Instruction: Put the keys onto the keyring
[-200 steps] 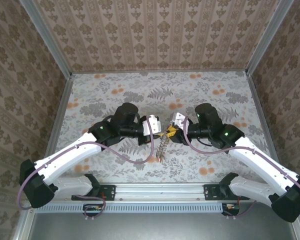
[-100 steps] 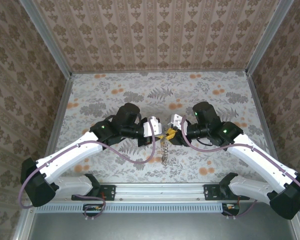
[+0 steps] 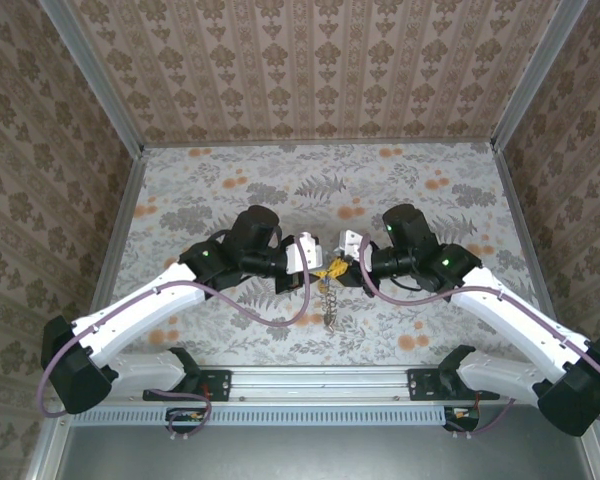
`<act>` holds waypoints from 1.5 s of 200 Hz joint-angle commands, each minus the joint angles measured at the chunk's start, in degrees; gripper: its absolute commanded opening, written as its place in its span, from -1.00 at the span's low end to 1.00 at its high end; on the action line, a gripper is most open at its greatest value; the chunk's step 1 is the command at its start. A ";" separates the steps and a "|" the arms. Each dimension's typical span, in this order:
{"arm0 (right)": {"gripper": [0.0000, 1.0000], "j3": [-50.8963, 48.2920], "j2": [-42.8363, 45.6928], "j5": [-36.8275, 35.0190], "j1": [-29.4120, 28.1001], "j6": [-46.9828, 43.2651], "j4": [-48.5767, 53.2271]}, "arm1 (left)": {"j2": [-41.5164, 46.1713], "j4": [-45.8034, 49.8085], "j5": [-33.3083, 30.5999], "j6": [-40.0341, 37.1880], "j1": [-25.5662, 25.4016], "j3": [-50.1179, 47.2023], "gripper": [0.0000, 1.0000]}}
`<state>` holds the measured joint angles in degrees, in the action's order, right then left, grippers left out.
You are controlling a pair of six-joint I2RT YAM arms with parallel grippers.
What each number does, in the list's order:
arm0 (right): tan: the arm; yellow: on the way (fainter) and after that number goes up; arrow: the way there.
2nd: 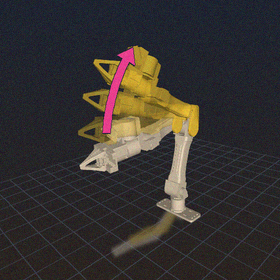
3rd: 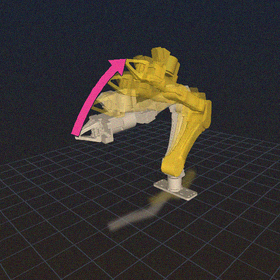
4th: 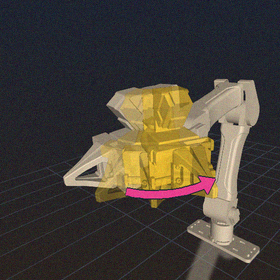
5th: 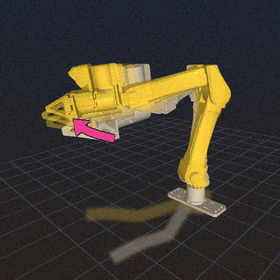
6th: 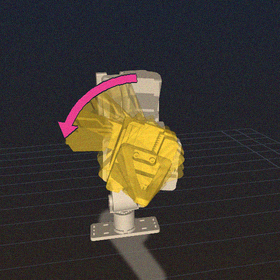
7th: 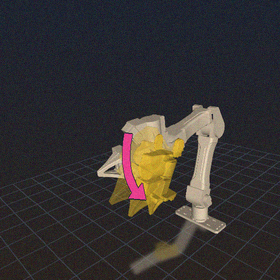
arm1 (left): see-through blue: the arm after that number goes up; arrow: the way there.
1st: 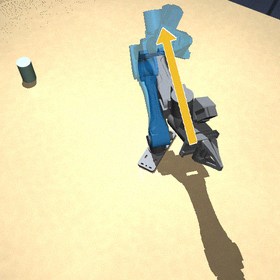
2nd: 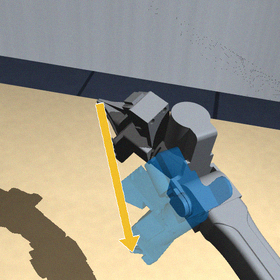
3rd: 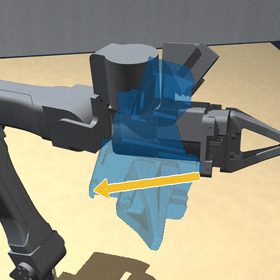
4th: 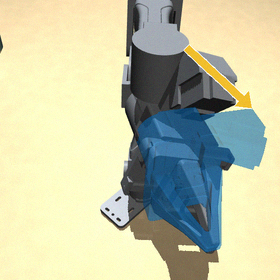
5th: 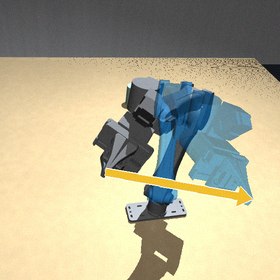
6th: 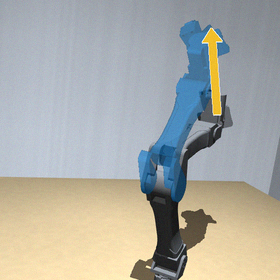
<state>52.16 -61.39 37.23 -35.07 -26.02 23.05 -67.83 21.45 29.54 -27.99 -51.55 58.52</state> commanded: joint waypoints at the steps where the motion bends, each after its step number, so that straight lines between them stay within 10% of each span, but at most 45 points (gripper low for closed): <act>1: -1.00 -3.84 3.33 3.58 -0.39 3.83 -8.34 | 3.11 -5.34 1.08 1.86 0.66 -1.03 -0.60; 107: -1.00 -13.52 8.70 4.70 -0.26 13.83 -33.48 | 4.01 -9.32 5.80 5.23 1.80 -4.26 -0.45; 264: -1.00 -15.42 10.04 2.35 -0.27 13.91 -40.02 | 4.47 -15.14 10.16 14.52 4.08 -7.64 -0.55; 300: -1.00 -14.81 9.45 2.93 -0.51 12.29 -37.07 | 4.85 -15.90 9.77 13.81 4.18 -6.40 -0.87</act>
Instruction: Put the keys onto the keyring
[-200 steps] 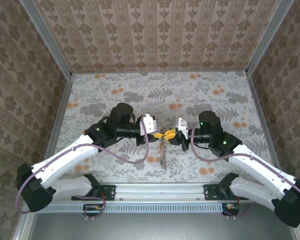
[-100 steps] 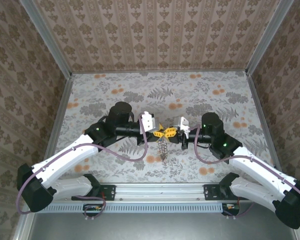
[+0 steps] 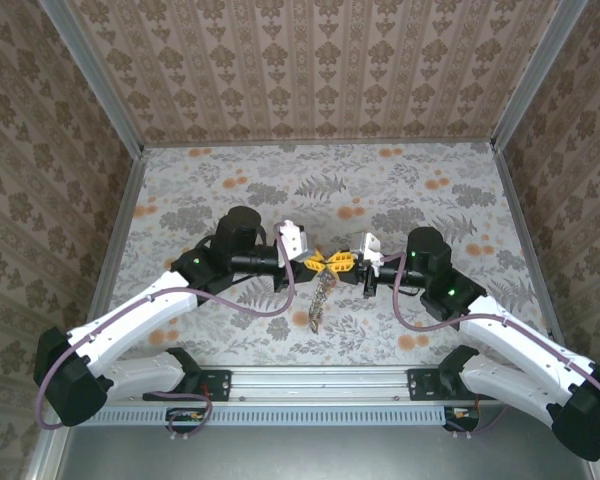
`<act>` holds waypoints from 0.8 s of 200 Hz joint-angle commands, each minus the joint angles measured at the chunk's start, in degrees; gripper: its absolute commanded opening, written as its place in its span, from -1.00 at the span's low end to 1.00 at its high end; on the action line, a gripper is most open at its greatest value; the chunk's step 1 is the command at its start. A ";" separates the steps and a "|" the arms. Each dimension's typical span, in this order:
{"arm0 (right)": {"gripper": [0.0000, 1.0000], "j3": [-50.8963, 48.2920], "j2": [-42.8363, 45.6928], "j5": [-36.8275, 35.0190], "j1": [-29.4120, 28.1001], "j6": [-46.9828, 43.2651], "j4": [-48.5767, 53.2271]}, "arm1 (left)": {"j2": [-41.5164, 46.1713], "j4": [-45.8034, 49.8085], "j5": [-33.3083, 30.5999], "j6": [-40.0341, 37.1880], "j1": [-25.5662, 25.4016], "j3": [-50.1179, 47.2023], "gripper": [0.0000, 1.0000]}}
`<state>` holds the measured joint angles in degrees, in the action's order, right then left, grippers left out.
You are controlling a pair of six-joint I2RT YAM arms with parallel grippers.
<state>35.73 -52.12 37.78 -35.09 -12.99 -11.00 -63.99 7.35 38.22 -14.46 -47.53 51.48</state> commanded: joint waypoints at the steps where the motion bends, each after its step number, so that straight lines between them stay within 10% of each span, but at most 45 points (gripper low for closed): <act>1: -1.00 1.63 0.18 2.38 -0.50 -0.77 -2.91 | 1.03 -1.77 0.95 0.21 0.11 0.68 -0.89; 76: -0.80 11.29 -1.24 -4.58 -0.59 -16.86 28.57 | -0.39 17.83 -10.61 -7.21 -1.70 9.59 -1.00; 100: -0.49 14.41 -2.97 -5.73 -0.77 -18.80 33.39 | -2.59 22.02 -13.95 -10.06 -3.59 12.45 -1.00; 160: -0.44 18.93 -6.28 -4.91 -1.56 -18.79 37.94 | -4.90 24.71 -15.47 -13.81 -5.99 15.19 -1.00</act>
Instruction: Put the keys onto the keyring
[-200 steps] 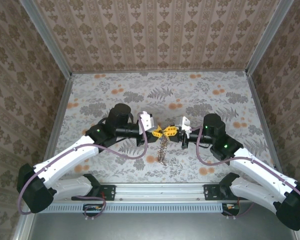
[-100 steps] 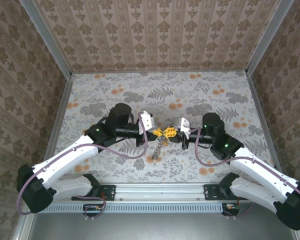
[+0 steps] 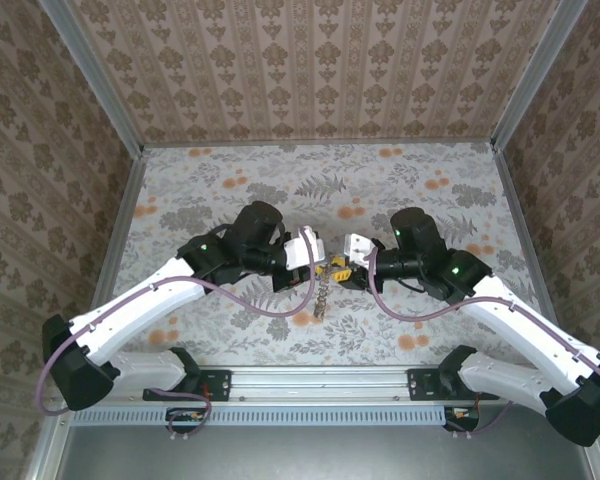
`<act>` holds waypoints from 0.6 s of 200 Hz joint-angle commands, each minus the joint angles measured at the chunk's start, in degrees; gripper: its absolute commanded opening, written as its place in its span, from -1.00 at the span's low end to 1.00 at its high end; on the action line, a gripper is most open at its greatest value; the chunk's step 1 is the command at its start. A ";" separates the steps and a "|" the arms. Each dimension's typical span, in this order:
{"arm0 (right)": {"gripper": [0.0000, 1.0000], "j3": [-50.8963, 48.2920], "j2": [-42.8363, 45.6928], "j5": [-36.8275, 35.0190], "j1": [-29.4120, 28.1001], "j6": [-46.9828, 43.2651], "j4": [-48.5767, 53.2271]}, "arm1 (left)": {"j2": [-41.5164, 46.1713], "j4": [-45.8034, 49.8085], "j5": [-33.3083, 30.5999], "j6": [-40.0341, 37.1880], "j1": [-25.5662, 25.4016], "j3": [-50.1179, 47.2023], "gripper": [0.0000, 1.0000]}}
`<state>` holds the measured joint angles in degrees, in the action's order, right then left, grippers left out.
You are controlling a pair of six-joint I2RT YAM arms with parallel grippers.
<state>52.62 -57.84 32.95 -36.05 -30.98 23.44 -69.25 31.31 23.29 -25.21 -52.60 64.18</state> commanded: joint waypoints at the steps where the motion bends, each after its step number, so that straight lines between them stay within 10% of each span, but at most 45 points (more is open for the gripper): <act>1: -0.44 1.95 -0.62 -0.08 -0.60 -0.77 3.47 | 0.36 0.72 -0.53 -3.07 -0.92 2.42 -1.00; 120: -0.58 -1.44 -3.33 3.07 -0.86 4.94 -4.84 | 1.93 -1.59 3.08 -6.18 -1.72 0.34 -1.00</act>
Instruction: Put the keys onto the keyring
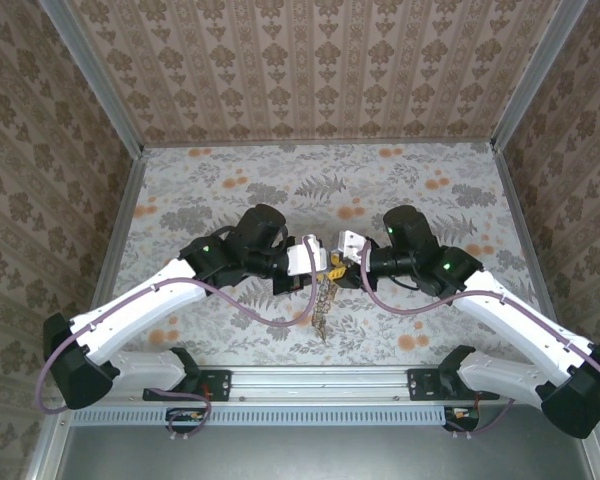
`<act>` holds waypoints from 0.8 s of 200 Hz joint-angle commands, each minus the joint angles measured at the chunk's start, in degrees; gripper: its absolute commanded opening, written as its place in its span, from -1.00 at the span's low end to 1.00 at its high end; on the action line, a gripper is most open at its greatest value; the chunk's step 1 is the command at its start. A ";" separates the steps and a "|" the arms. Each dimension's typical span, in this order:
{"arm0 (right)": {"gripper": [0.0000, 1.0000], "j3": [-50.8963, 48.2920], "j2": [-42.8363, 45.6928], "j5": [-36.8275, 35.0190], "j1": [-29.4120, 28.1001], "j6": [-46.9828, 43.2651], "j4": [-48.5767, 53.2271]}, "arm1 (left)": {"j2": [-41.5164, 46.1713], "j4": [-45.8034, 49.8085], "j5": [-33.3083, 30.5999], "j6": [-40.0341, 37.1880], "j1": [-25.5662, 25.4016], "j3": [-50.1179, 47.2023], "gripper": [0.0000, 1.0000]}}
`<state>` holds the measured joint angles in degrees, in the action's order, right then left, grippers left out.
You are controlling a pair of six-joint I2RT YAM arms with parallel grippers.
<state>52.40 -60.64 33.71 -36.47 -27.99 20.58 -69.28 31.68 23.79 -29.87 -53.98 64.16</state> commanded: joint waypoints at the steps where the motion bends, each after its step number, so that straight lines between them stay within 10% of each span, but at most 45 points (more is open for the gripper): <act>1: -0.59 -1.23 -0.53 2.40 -0.45 1.96 -2.00 | 1.91 -1.97 2.58 -1.56 -0.34 0.36 -1.00; 51: -1.00 -2.64 -0.53 3.56 -0.53 3.37 -2.71 | 2.47 -3.10 2.09 -0.89 -0.38 -0.11 -1.00; 160: -1.00 -16.36 6.85 5.39 0.13 19.84 -38.43 | 9.15 -15.69 11.86 7.14 6.25 -12.07 -0.51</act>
<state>36.73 -56.14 36.93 -36.58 -12.58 -5.19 -61.19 20.34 30.83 -25.56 -49.10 54.35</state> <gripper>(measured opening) 0.046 0.243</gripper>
